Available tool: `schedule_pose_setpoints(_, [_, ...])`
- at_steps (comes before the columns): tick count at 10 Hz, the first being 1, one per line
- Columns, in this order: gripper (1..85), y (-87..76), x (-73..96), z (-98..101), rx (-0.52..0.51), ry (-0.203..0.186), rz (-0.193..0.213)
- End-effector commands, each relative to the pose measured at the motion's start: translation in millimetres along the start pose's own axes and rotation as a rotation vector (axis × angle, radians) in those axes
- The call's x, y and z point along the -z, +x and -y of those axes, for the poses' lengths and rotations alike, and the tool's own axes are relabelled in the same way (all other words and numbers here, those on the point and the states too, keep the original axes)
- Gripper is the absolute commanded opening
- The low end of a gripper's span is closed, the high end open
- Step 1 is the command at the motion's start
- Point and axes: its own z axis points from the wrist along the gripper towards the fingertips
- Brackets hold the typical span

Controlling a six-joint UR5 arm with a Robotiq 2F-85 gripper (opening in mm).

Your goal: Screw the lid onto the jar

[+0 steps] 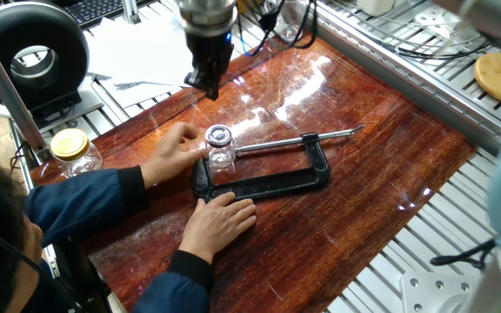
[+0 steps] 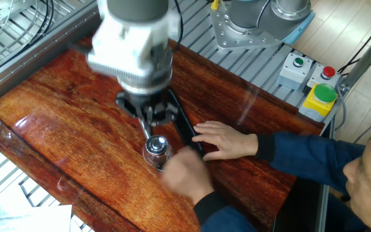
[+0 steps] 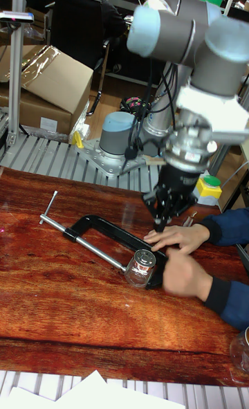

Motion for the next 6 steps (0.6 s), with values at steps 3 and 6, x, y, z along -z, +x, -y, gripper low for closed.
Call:
schedule_pose_setpoints(3, [1.3, 15.1, 19.5, 12.8, 0.029, -0.031, 0.051])
schedule_pose_setpoints(6, [1.3, 10.3, 18.2, 4.4, 0.024, -0.061, 0.057])
